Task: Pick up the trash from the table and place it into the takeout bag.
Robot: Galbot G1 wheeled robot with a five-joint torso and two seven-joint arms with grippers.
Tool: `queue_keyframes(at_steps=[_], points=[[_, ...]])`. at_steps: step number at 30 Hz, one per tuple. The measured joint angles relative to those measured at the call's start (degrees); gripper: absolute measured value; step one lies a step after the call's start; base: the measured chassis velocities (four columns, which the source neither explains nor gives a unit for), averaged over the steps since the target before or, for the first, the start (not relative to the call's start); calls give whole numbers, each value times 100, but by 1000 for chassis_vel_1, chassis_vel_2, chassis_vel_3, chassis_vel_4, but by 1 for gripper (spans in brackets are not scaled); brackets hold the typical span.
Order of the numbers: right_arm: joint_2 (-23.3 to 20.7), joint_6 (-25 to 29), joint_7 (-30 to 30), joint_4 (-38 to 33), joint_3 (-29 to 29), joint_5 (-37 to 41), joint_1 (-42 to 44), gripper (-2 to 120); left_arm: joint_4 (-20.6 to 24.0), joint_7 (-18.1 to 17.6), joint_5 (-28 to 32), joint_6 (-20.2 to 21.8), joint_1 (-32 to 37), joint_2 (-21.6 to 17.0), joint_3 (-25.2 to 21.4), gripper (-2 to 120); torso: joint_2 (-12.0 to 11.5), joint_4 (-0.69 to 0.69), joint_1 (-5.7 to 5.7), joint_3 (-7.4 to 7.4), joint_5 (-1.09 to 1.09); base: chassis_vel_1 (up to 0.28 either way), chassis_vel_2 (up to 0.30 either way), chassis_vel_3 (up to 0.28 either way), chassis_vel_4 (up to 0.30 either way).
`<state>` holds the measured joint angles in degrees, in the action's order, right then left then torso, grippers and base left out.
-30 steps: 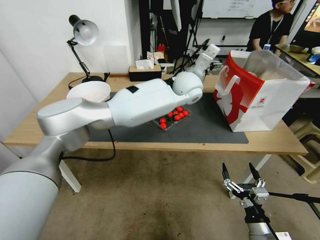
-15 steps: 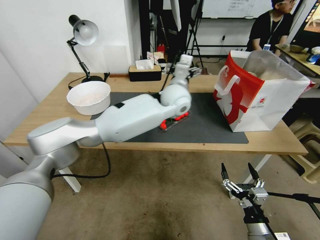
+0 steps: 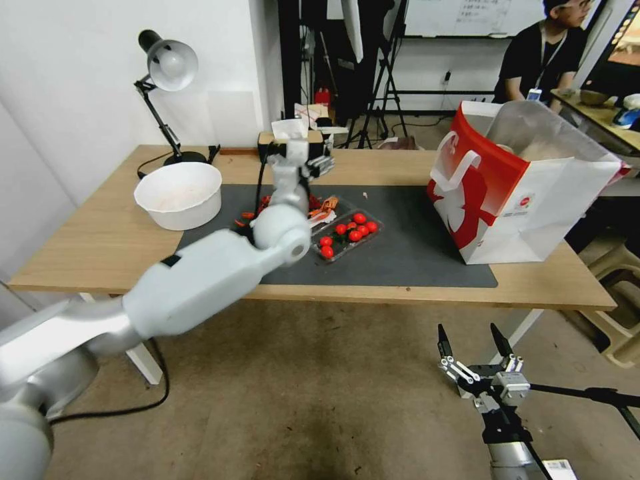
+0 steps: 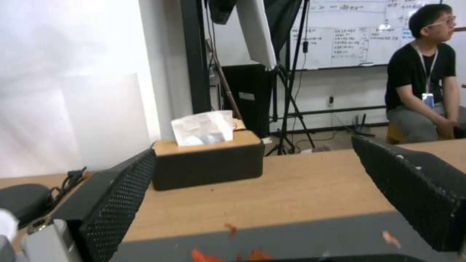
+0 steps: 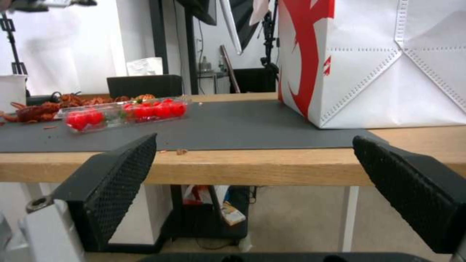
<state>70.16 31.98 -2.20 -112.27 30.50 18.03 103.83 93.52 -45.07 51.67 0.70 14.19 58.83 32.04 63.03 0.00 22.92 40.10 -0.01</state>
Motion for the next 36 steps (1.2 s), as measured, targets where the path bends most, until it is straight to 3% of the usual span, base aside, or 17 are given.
queue_keyframes(at_steps=[19,25,29,36], points=[[-107,-21,-10,84,-134,19,-100,100,953,403,-882,-142,2016,-550,-1128,100,0,0,0,0,1,0,0,0,0],[-104,-29,-12,90,-189,4,-136,100,1145,616,-1204,-223,2741,-541,-1790,100,0,-1,-1,0,0,0,0,0,0],[-138,-41,-14,81,-208,-3,-149,100,1391,995,-1654,-423,3596,-605,-2477,100,0,1,0,0,0,0,0,0,0],[-199,-42,-15,81,-223,5,-164,100,1752,1407,-2159,-654,4694,-540,-3209,100,-1,0,-1,0,2,0,0,0,0]])
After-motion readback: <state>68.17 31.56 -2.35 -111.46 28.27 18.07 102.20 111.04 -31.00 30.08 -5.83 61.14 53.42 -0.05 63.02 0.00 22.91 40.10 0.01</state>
